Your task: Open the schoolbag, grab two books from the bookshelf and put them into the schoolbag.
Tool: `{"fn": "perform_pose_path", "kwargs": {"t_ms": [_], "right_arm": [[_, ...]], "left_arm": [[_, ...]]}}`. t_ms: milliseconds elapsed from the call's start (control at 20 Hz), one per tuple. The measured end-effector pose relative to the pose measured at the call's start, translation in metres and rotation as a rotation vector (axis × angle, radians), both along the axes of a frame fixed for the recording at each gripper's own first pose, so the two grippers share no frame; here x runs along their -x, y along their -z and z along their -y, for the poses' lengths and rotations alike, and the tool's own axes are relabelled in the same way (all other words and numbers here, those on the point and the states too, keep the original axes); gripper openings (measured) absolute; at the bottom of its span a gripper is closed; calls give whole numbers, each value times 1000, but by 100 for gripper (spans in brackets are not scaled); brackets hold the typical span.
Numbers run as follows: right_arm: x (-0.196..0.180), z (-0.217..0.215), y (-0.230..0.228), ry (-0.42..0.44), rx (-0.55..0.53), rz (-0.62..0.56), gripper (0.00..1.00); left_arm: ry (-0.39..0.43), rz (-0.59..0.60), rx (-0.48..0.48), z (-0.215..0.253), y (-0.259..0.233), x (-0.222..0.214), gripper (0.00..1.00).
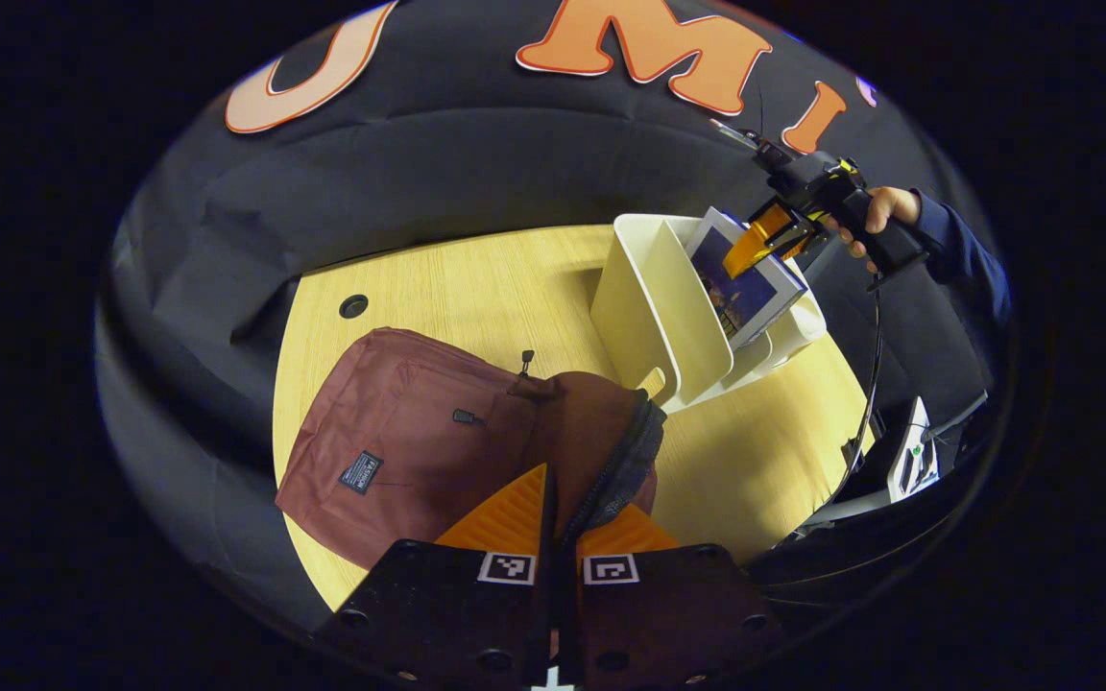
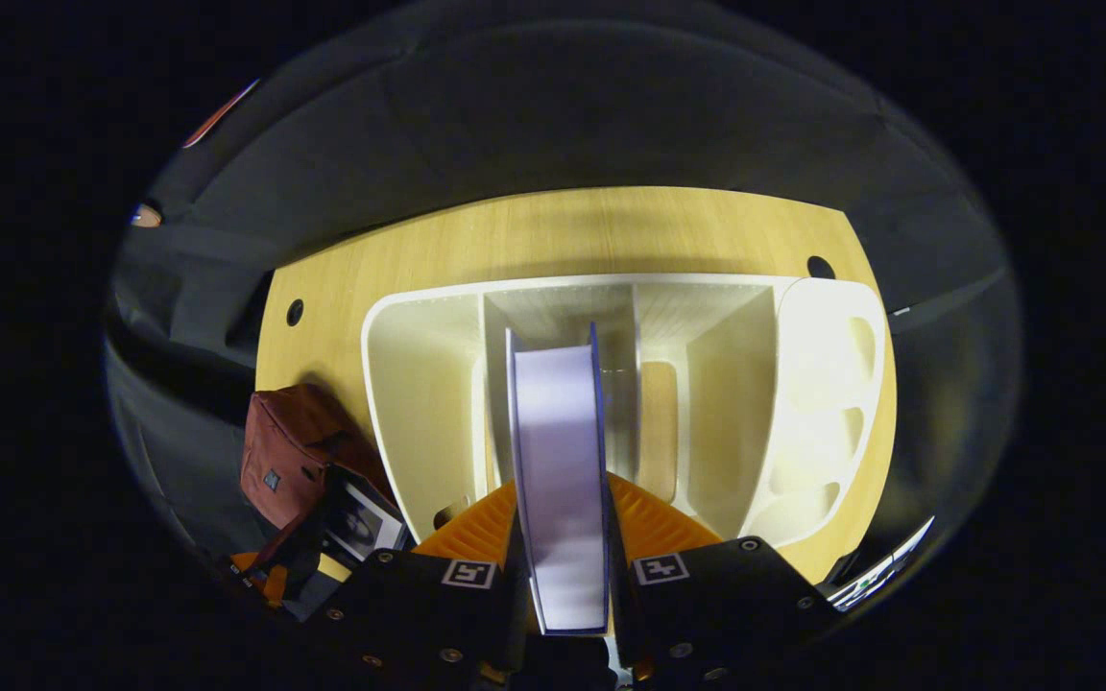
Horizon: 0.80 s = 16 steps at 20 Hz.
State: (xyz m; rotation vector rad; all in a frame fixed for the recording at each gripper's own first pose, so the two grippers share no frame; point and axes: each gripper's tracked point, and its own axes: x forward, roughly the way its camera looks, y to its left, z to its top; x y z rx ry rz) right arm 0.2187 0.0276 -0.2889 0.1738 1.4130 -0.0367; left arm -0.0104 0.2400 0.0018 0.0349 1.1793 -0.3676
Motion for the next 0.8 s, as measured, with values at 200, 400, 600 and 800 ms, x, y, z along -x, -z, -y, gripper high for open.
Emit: {"fn": "perform_pose_path", "kwargs": {"t_ms": [200,400,600,800], "right_arm": [[3,2,-32,30,-27,47,35],[14,8,-79,49,-30,122,34],[31,7,-127,65,-54,199,33],[54,0,-159,60,-58,253,34]], "left_arm": [[4,8,17,-2,-1,1,4],[18,17,33,-2,-2,0,4],[46,27,47,-4,-3,-1,4],[70,33,54,-9,-3,-2,4]]}}
